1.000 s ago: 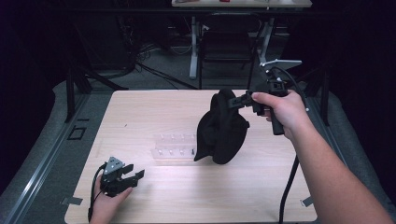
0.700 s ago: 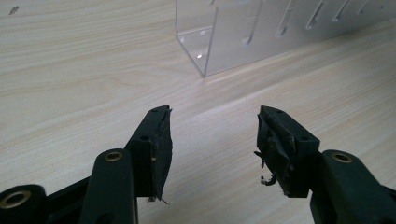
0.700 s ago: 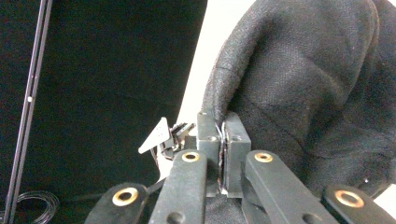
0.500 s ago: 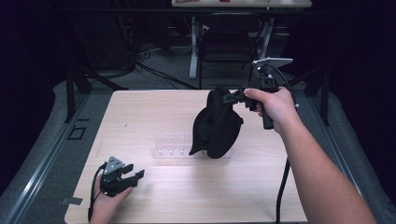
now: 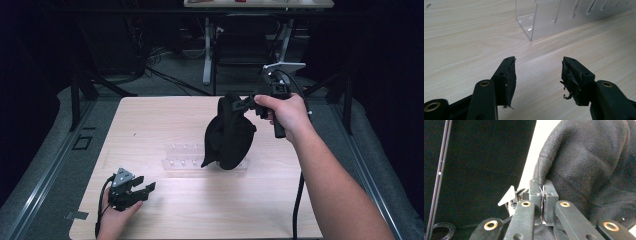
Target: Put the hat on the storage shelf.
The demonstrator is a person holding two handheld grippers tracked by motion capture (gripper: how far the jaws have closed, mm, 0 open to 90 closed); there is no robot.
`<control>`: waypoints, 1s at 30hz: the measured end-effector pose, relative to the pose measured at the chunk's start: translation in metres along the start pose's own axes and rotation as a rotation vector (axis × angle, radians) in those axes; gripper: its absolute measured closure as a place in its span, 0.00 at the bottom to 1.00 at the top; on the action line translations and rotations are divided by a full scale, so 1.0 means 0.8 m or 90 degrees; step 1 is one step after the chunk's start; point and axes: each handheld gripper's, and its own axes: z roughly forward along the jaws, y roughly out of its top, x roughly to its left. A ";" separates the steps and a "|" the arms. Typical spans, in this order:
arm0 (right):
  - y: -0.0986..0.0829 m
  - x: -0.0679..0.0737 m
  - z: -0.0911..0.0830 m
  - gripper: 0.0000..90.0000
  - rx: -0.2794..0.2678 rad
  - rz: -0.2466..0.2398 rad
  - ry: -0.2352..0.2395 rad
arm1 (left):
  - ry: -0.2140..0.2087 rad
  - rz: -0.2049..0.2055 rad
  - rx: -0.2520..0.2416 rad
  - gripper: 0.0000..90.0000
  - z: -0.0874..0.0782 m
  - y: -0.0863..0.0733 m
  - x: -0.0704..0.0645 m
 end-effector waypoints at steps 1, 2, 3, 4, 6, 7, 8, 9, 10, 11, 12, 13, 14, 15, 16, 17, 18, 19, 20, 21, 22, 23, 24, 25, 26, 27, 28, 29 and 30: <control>0.000 0.000 0.000 0.98 0.000 0.000 0.000 | 0.000 0.000 0.000 0.50 0.000 0.000 0.000; 0.000 0.001 0.003 0.98 -0.004 -0.002 0.005 | -0.002 0.001 -0.002 0.51 -0.001 0.001 -0.001; 0.001 0.001 0.004 0.98 -0.003 -0.002 0.007 | -0.003 0.004 -0.004 0.51 -0.001 0.001 -0.002; 0.001 0.002 0.006 0.98 -0.004 0.000 0.010 | -0.003 0.004 -0.004 0.51 -0.001 0.001 -0.002; 0.001 0.002 0.009 0.98 -0.003 0.000 0.015 | -0.006 0.001 -0.007 0.51 -0.001 0.002 -0.004; 0.001 0.002 0.010 0.98 -0.005 -0.002 0.018 | -0.011 -0.002 -0.005 0.51 -0.002 0.003 -0.005; 0.001 0.002 0.010 0.98 -0.005 -0.002 0.018 | -0.012 0.001 -0.008 0.51 -0.003 0.003 -0.005; 0.002 0.003 0.013 0.98 -0.006 -0.003 0.024 | -0.013 0.000 -0.015 0.51 -0.003 0.004 -0.009; 0.002 0.004 0.015 0.98 -0.008 0.000 0.025 | -0.018 0.001 -0.014 0.51 -0.004 0.005 -0.009; 0.003 0.004 0.015 0.98 -0.007 -0.002 0.028 | -0.019 0.003 -0.021 0.51 -0.004 0.006 -0.012; 0.003 0.004 0.015 0.98 -0.007 -0.002 0.028 | -0.019 0.003 -0.021 0.51 -0.004 0.006 -0.012; 0.004 0.004 0.018 0.98 -0.008 -0.002 0.032 | -0.023 0.009 -0.026 0.52 -0.006 0.009 -0.015; 0.005 0.005 0.020 0.98 -0.008 -0.001 0.034 | -0.023 0.009 -0.026 0.52 -0.006 0.009 -0.015; 0.005 0.005 0.021 0.98 -0.008 -0.002 0.036 | -0.026 0.014 -0.028 0.52 -0.007 0.012 -0.018; 0.005 0.005 0.021 0.98 -0.008 -0.002 0.036 | -0.026 0.014 -0.028 0.52 -0.007 0.012 -0.018; 0.006 0.006 0.024 0.98 -0.006 -0.005 0.040 | -0.030 0.018 -0.030 0.53 -0.008 0.015 -0.021; 0.006 0.006 0.024 0.98 -0.006 -0.005 0.040 | -0.030 0.018 -0.030 0.53 -0.008 0.015 -0.021; 0.006 0.006 0.025 0.98 -0.005 -0.006 0.043 | -0.032 0.024 -0.033 0.53 -0.009 0.017 -0.023; 0.006 0.007 0.027 0.98 -0.004 -0.006 0.045 | -0.034 0.029 -0.029 0.53 -0.010 0.019 -0.025; 0.005 0.008 0.030 0.98 -0.001 -0.008 0.048 | -0.040 0.032 -0.034 0.55 -0.012 0.022 -0.028; 0.005 0.009 0.031 0.98 -0.002 -0.009 0.049 | -0.040 0.032 -0.034 0.55 -0.012 0.022 -0.028; 0.005 0.010 0.033 0.98 0.002 -0.010 0.051 | -0.043 0.036 -0.036 0.55 -0.014 0.025 -0.031; 0.004 0.011 0.034 0.98 0.003 -0.011 0.051 | -0.047 0.039 -0.042 0.56 -0.015 0.027 -0.033; 0.004 0.012 0.034 0.98 0.002 -0.010 0.051 | -0.052 0.046 -0.048 0.56 -0.016 0.030 -0.038; 0.004 0.012 0.035 0.98 0.002 -0.010 0.051 | -0.056 0.050 -0.048 0.58 -0.018 0.033 -0.041; 0.004 0.012 0.035 0.98 0.004 -0.012 0.051 | -0.064 0.056 -0.046 0.60 -0.019 0.036 -0.044; 0.004 0.013 0.036 0.98 0.002 -0.014 0.050 | -0.067 0.059 -0.051 0.61 -0.019 0.037 -0.047; 0.004 0.013 0.036 0.98 0.004 -0.013 0.049 | -0.070 0.063 -0.054 0.61 -0.019 0.039 -0.049; 0.004 0.014 0.037 0.98 0.004 -0.013 0.049 | -0.072 0.070 -0.053 0.62 -0.019 0.042 -0.052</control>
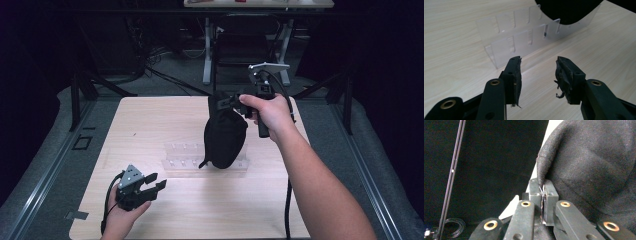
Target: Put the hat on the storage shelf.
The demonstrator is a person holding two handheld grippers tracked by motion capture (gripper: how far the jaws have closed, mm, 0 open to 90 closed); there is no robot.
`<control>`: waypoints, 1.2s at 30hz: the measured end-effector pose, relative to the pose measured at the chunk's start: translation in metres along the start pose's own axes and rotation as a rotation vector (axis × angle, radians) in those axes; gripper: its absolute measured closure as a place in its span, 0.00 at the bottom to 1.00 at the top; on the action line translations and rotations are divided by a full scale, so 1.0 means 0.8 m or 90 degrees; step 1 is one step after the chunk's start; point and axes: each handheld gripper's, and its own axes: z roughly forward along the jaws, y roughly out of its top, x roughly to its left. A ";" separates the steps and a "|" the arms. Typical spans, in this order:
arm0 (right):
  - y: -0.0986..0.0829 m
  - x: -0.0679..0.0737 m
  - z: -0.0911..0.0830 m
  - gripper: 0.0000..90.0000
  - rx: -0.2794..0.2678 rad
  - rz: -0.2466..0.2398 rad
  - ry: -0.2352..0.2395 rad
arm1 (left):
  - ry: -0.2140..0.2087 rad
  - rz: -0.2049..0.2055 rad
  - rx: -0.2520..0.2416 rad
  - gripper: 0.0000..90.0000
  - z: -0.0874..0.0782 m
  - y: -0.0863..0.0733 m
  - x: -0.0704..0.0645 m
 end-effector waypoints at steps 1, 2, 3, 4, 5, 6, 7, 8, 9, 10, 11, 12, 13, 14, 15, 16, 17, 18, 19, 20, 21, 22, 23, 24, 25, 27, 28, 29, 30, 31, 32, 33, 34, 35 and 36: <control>0.000 0.000 0.000 0.98 0.000 0.000 0.001 | 0.000 0.000 0.000 0.62 0.000 0.000 0.000; 0.000 0.000 0.000 0.98 0.000 0.000 0.001 | -0.002 0.010 -0.005 0.62 0.002 0.004 -0.002; 0.000 0.000 0.001 0.98 0.000 0.000 0.003 | -0.005 0.016 -0.005 0.62 0.003 0.008 -0.004; 0.000 0.000 0.002 0.98 0.000 0.000 0.004 | -0.004 0.023 -0.007 0.62 0.005 0.012 -0.006; 0.001 -0.001 0.003 0.98 -0.001 -0.001 0.005 | -0.003 0.034 -0.010 0.61 0.008 0.019 -0.010; 0.001 -0.001 0.003 0.98 -0.001 -0.001 0.005 | -0.003 0.034 -0.010 0.61 0.008 0.019 -0.010; 0.001 0.000 0.005 0.98 -0.003 0.000 0.007 | -0.013 0.040 -0.014 0.61 0.012 0.029 -0.016; 0.001 0.000 0.005 0.98 -0.003 0.000 0.007 | -0.013 0.040 -0.014 0.61 0.012 0.029 -0.016; 0.001 0.000 0.006 0.98 -0.003 0.001 0.008 | -0.016 0.042 -0.015 0.61 0.013 0.033 -0.019; 0.001 0.001 0.008 0.98 -0.004 0.002 0.010 | -0.028 0.047 -0.016 0.62 0.017 0.041 -0.024; 0.001 0.001 0.009 0.98 -0.003 0.002 0.012 | -0.031 0.053 -0.016 0.62 0.019 0.045 -0.026; 0.001 0.001 0.010 0.98 -0.002 0.002 0.013 | -0.033 0.054 -0.016 0.62 0.021 0.047 -0.029; 0.001 0.002 0.011 0.98 -0.001 0.002 0.014 | -0.037 0.055 -0.016 0.63 0.023 0.052 -0.031; 0.001 0.002 0.011 0.98 -0.001 0.002 0.014 | -0.037 0.055 -0.016 0.63 0.023 0.052 -0.031; 0.002 0.003 0.013 0.98 0.002 0.000 0.017 | -0.045 0.055 -0.016 0.64 0.027 0.057 -0.035; 0.002 0.003 0.014 0.98 0.001 -0.001 0.018 | -0.045 0.055 -0.016 0.64 0.027 0.057 -0.035; 0.002 0.004 0.015 0.98 0.001 -0.001 0.018 | -0.047 0.055 -0.017 0.64 0.030 0.060 -0.039; 0.002 0.004 0.015 0.98 0.004 -0.001 0.018 | -0.048 0.055 -0.016 0.64 0.031 0.062 -0.041; 0.002 0.004 0.016 0.98 0.003 -0.001 0.019 | -0.052 0.056 -0.016 0.64 0.032 0.064 -0.042; 0.002 0.004 0.016 0.98 0.003 -0.001 0.019 | -0.052 0.056 -0.016 0.65 0.032 0.064 -0.042; 0.002 0.004 0.017 0.98 0.004 -0.001 0.019 | -0.053 0.059 -0.016 0.65 0.033 0.066 -0.044; 0.002 0.005 0.017 0.98 0.004 -0.002 0.020 | -0.054 0.060 -0.017 0.65 0.034 0.067 -0.046; 0.002 0.005 0.018 0.98 0.004 -0.001 0.021 | -0.056 0.063 -0.016 0.65 0.034 0.069 -0.047; 0.002 0.005 0.018 0.98 0.003 -0.002 0.022 | -0.057 0.064 -0.016 0.65 0.035 0.070 -0.048; 0.003 0.005 0.019 0.98 0.003 -0.002 0.022 | -0.058 0.066 -0.019 0.65 0.035 0.072 -0.050; 0.003 0.006 0.019 0.98 0.003 -0.001 0.021 | -0.060 0.067 -0.020 0.66 0.035 0.074 -0.052; 0.003 0.006 0.020 0.98 0.003 -0.001 0.021 | -0.060 0.070 -0.021 0.66 0.035 0.075 -0.053; 0.003 0.007 0.021 0.98 0.002 -0.001 0.022 | -0.065 0.072 -0.023 0.67 0.036 0.078 -0.056; 0.003 0.007 0.021 0.98 0.002 -0.001 0.022 | -0.065 0.072 -0.023 0.67 0.036 0.078 -0.056; 0.003 0.007 0.022 0.98 -0.001 0.001 0.023 | -0.066 0.073 -0.022 0.68 0.036 0.079 -0.057; 0.004 0.007 0.022 0.98 0.000 -0.001 0.024 | -0.067 0.076 -0.022 0.68 0.038 0.081 -0.059; 0.004 0.007 0.023 0.98 0.000 -0.002 0.024 | -0.066 0.079 -0.021 0.69 0.038 0.082 -0.059; 0.004 0.007 0.023 0.98 0.000 -0.002 0.024 | -0.066 0.079 -0.021 0.70 0.038 0.082 -0.059; 0.004 0.007 0.024 0.98 0.000 -0.002 0.024 | -0.067 0.078 -0.021 0.70 0.040 0.083 -0.061; 0.004 0.007 0.025 0.98 0.000 -0.002 0.026 | -0.068 0.080 -0.019 0.71 0.040 0.084 -0.061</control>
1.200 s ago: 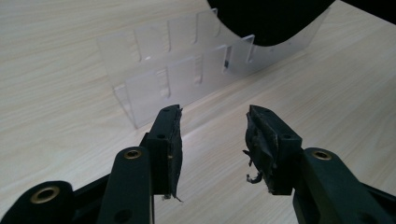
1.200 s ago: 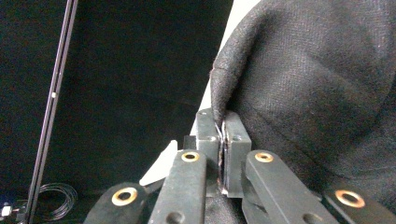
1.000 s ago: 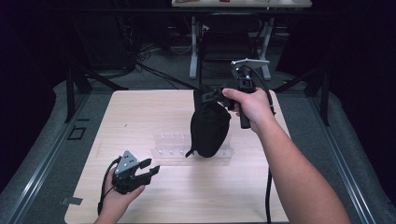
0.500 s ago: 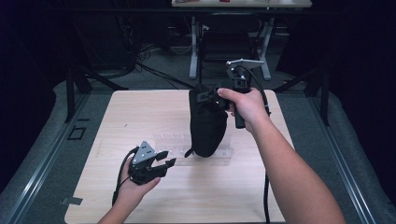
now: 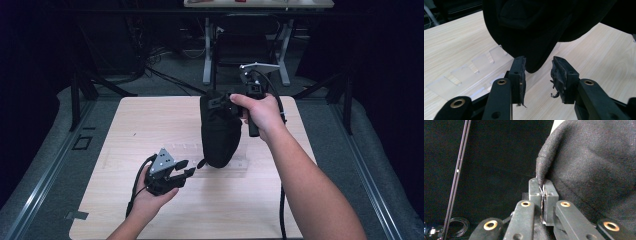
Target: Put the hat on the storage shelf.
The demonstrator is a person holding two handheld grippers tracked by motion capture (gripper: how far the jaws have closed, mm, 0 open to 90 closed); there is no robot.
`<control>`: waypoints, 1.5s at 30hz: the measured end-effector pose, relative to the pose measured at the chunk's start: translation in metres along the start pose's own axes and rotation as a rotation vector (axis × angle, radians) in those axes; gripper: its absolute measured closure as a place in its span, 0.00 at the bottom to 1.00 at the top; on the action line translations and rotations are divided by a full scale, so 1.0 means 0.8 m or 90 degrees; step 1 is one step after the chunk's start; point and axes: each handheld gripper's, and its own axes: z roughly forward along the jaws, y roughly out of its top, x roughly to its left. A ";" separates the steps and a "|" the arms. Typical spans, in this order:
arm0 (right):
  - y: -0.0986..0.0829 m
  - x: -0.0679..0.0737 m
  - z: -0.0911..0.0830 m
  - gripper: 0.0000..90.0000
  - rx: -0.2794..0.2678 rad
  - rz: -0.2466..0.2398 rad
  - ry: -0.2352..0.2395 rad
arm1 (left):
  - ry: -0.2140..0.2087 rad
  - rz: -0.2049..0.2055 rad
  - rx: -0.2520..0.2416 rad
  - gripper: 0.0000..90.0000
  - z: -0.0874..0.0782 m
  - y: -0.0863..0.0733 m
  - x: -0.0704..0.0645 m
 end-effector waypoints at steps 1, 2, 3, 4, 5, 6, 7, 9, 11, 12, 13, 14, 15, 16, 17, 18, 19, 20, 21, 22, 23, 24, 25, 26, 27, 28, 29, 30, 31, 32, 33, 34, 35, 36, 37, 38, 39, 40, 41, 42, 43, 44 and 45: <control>0.000 0.000 0.001 0.98 0.001 0.001 0.001 | -0.001 0.002 0.001 0.72 0.002 0.002 -0.002; 0.000 0.001 0.002 0.98 0.000 0.002 0.002 | -0.002 0.003 0.001 0.73 0.003 0.003 -0.002; 0.000 0.001 0.003 0.98 0.001 0.000 0.002 | -0.004 0.004 0.002 0.73 0.004 0.004 -0.004; 0.000 0.001 0.004 0.98 0.001 -0.001 0.003 | -0.004 0.006 0.002 0.74 0.006 0.005 -0.005; 0.000 0.002 0.005 0.98 -0.001 0.001 0.003 | -0.004 0.007 0.003 0.75 0.007 0.006 -0.006; 0.000 0.002 0.005 0.98 -0.001 0.001 0.003 | -0.004 0.007 0.003 0.75 0.007 0.006 -0.006; 0.001 0.002 0.006 0.98 0.001 -0.002 0.003 | -0.008 0.007 0.002 0.75 0.009 0.008 -0.007; 0.001 0.003 0.007 0.98 0.001 -0.002 0.003 | -0.005 0.011 0.003 0.76 0.012 0.010 -0.009; 0.000 0.003 0.009 0.98 0.001 -0.002 0.004 | -0.007 0.014 0.004 0.76 0.014 0.011 -0.010; 0.000 0.003 0.009 0.98 0.001 -0.002 0.004 | -0.007 0.014 0.004 0.77 0.014 0.011 -0.010; 0.000 0.002 0.010 0.98 -0.001 -0.001 0.007 | -0.006 0.014 0.006 0.78 0.017 0.011 -0.011; 0.000 0.002 0.010 0.98 -0.001 -0.001 0.008 | -0.006 0.015 0.006 0.78 0.018 0.012 -0.011; 0.000 0.002 0.010 0.98 -0.001 0.000 0.009 | -0.007 0.015 0.008 0.79 0.019 0.012 -0.012; 0.000 0.002 0.010 0.98 -0.001 0.000 0.009 | -0.007 0.015 0.008 0.79 0.019 0.012 -0.012; 0.000 0.001 0.011 0.98 -0.003 0.001 0.013 | -0.005 0.019 0.006 0.80 0.021 0.013 -0.013; 0.000 0.001 0.011 0.98 -0.002 0.002 0.013 | -0.003 0.021 0.010 0.81 0.022 0.013 -0.014; 0.000 0.001 0.012 0.98 -0.003 0.001 0.013 | 0.000 0.023 0.011 0.81 0.023 0.014 -0.014; 0.000 0.001 0.012 0.98 -0.003 0.000 0.013 | 0.000 0.023 0.011 0.82 0.023 0.014 -0.014; 0.000 0.001 0.012 0.98 -0.004 0.001 0.013 | 0.005 0.025 0.011 0.83 0.024 0.014 -0.014; 0.000 0.001 0.012 0.98 -0.003 0.000 0.012 | 0.005 0.024 0.013 0.84 0.024 0.015 -0.013; 0.000 0.001 0.012 0.98 -0.003 0.000 0.012 | 0.005 0.022 0.014 0.85 0.025 0.015 -0.013; 0.000 0.001 0.012 0.98 -0.003 0.000 0.012 | 0.005 0.022 0.014 0.87 0.025 0.015 -0.013; 0.000 0.001 0.012 0.98 -0.003 -0.001 0.012 | 0.006 0.018 0.014 0.87 0.026 0.015 -0.013; 0.000 0.001 0.012 0.98 -0.003 0.000 0.012 | 0.006 0.018 0.014 0.87 0.026 0.015 -0.013; 0.000 0.001 0.012 0.98 -0.004 -0.001 0.012 | 0.011 0.026 0.015 0.88 0.026 0.015 -0.014; 0.000 0.001 0.012 0.98 -0.004 -0.001 0.012 | 0.011 0.026 0.015 0.88 0.026 0.015 -0.014; 0.000 0.002 0.012 0.98 -0.003 -0.001 0.013 | 0.016 0.034 0.015 0.89 0.026 0.015 -0.015; 0.000 0.002 0.012 0.98 -0.003 -0.001 0.013 | 0.016 0.034 0.015 0.89 0.026 0.015 -0.015; -0.001 0.002 0.012 0.98 -0.001 -0.001 0.012 | 0.021 0.043 0.016 0.90 0.026 0.014 -0.016; -0.001 0.002 0.012 0.98 -0.001 -0.001 0.012 | 0.021 0.043 0.016 0.90 0.026 0.014 -0.016; -0.001 0.003 0.012 0.98 0.001 0.000 0.011 | 0.025 0.049 0.018 0.91 0.026 0.014 -0.017; -0.001 0.003 0.012 0.98 0.001 0.000 0.011 | 0.025 0.049 0.018 0.91 0.026 0.014 -0.017; -0.001 0.004 0.013 0.98 0.000 -0.001 0.011 | 0.028 0.055 0.019 0.91 0.026 0.014 -0.017; -0.001 0.004 0.013 0.98 0.000 -0.001 0.011 | 0.028 0.055 0.019 0.91 0.026 0.014 -0.017; -0.001 0.004 0.014 0.97 0.000 -0.002 0.012 | 0.029 0.061 0.021 0.92 0.026 0.014 -0.018; -0.001 0.004 0.014 0.97 0.000 -0.002 0.012 | 0.029 0.061 0.021 0.92 0.026 0.014 -0.018; -0.001 0.004 0.014 0.97 0.000 -0.002 0.012 | 0.030 0.062 0.022 0.92 0.026 0.014 -0.017; -0.002 0.005 0.014 0.97 -0.005 0.001 0.014 | 0.031 0.065 0.022 0.92 0.026 0.014 -0.017; -0.002 0.005 0.014 0.97 -0.001 -0.003 0.012 | 0.032 0.067 0.022 0.92 0.026 0.014 -0.017; -0.002 0.005 0.014 0.97 -0.001 -0.003 0.012 | 0.032 0.067 0.022 0.93 0.026 0.014 -0.017; -0.002 0.005 0.014 0.96 -0.001 -0.005 0.012 | 0.033 0.068 0.021 0.93 0.026 0.013 -0.018; -0.002 0.006 0.013 0.95 -0.001 -0.005 0.011 | 0.034 0.072 0.021 0.93 0.026 0.013 -0.018; -0.002 0.007 0.012 0.94 -0.004 -0.003 0.013 | 0.037 0.076 0.021 0.93 0.026 0.013 -0.018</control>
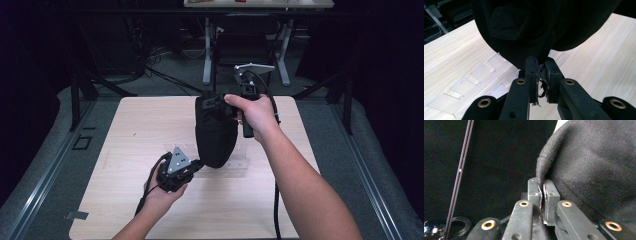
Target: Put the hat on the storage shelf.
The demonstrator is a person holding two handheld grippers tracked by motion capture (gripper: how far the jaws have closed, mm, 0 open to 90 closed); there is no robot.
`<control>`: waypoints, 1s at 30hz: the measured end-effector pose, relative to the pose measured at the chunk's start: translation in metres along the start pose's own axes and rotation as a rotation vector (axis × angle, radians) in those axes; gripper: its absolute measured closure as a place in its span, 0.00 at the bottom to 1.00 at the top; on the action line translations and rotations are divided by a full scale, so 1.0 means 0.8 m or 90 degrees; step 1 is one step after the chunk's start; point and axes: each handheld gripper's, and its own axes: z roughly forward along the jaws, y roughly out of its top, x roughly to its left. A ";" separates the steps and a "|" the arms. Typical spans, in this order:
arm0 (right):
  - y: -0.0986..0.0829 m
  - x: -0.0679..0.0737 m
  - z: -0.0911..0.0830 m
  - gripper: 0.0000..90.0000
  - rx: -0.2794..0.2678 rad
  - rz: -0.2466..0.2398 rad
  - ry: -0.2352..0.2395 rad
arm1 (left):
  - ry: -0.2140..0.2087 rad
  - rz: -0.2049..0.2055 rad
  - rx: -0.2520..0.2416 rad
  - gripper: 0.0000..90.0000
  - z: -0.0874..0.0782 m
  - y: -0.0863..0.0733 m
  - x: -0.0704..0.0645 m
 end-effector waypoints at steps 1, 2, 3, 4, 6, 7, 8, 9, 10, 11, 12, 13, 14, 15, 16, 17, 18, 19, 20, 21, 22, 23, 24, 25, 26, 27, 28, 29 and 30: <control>-0.001 0.001 -0.002 0.93 -0.005 -0.004 0.002 | 0.002 0.005 0.001 0.93 0.000 0.000 -0.001; -0.001 0.002 -0.002 0.92 -0.006 -0.007 0.002 | 0.003 0.007 0.001 0.93 0.000 0.000 -0.001; -0.001 0.002 -0.002 0.92 -0.006 -0.007 0.002 | 0.005 0.010 -0.001 0.93 0.000 0.000 -0.002; -0.001 0.004 -0.005 0.91 -0.008 -0.010 0.007 | 0.011 0.025 0.001 0.94 0.000 0.000 -0.003; -0.001 0.006 -0.009 0.90 -0.013 -0.011 0.015 | 0.013 0.027 0.002 0.94 0.000 0.000 -0.003; -0.001 0.006 -0.009 0.90 -0.013 -0.011 0.015 | 0.013 0.027 0.002 0.94 0.000 0.000 -0.003; -0.001 0.009 -0.014 0.91 -0.017 -0.015 0.015 | 0.016 0.023 0.002 0.94 0.000 -0.001 -0.002; -0.001 0.009 -0.014 0.91 -0.017 -0.015 0.015 | 0.016 0.023 0.002 0.94 0.000 -0.001 -0.002; -0.002 0.011 -0.018 0.91 -0.018 -0.017 0.012 | 0.020 0.021 0.006 0.95 -0.002 -0.002 0.000; -0.002 0.012 -0.022 0.91 -0.020 -0.019 0.011 | 0.020 0.021 0.006 0.95 -0.002 -0.002 0.000; -0.002 0.012 -0.024 0.92 -0.022 -0.018 0.010 | 0.022 0.015 0.006 0.95 -0.002 -0.003 0.003; -0.002 0.012 -0.024 0.92 -0.022 -0.018 0.010 | 0.022 0.015 0.006 0.95 -0.002 -0.003 0.003; -0.003 0.011 -0.029 0.92 -0.024 -0.019 0.008 | 0.025 0.016 0.009 0.95 -0.003 -0.005 0.004; -0.003 0.011 -0.031 0.92 -0.025 -0.019 0.008 | 0.025 0.016 0.009 0.95 -0.003 -0.005 0.004; -0.003 0.010 -0.032 0.92 -0.027 -0.020 0.005 | 0.028 0.019 0.012 0.95 -0.003 -0.007 0.004; -0.003 0.010 -0.032 0.92 -0.027 -0.020 0.005 | 0.028 0.019 0.012 0.95 -0.003 -0.007 0.004; -0.004 0.009 -0.034 0.93 -0.027 -0.018 0.003 | 0.030 0.025 0.016 0.95 -0.003 -0.008 0.005; -0.004 0.007 -0.038 0.93 -0.033 -0.016 0.001 | 0.032 0.027 0.018 0.95 -0.003 -0.009 0.004; -0.004 0.006 -0.040 0.93 -0.032 -0.015 0.000 | 0.032 0.029 0.018 0.95 -0.003 -0.009 0.004; -0.004 0.006 -0.040 0.93 -0.032 -0.015 0.000 | 0.032 0.029 0.018 0.95 -0.003 -0.009 0.004; -0.005 0.004 -0.042 0.93 -0.032 -0.015 -0.002 | 0.031 0.025 0.017 0.95 -0.003 -0.011 0.005; -0.005 0.004 -0.042 0.93 -0.032 -0.015 -0.002 | 0.031 0.025 0.017 0.95 -0.003 -0.011 0.005; -0.005 0.003 -0.043 0.93 -0.033 -0.013 -0.002 | 0.031 0.024 0.017 0.95 -0.002 -0.012 0.006; -0.005 0.002 -0.044 0.93 -0.034 -0.013 -0.004 | 0.030 0.021 0.018 0.95 -0.002 -0.013 0.007; -0.006 -0.001 -0.047 0.93 -0.036 -0.010 -0.005 | 0.030 0.019 0.022 0.95 -0.001 -0.016 0.008; -0.006 -0.001 -0.047 0.93 -0.036 -0.010 -0.005 | 0.030 0.019 0.022 0.95 -0.001 -0.016 0.008; -0.006 -0.004 -0.050 0.93 -0.037 -0.009 -0.009 | 0.032 0.017 0.028 0.95 0.000 -0.022 0.010; -0.006 -0.004 -0.051 0.93 -0.038 -0.009 -0.011 | 0.034 0.014 0.033 0.95 0.001 -0.025 0.011; -0.007 -0.004 -0.052 0.93 -0.039 -0.010 -0.012 | 0.039 0.007 0.041 0.95 0.003 -0.030 0.011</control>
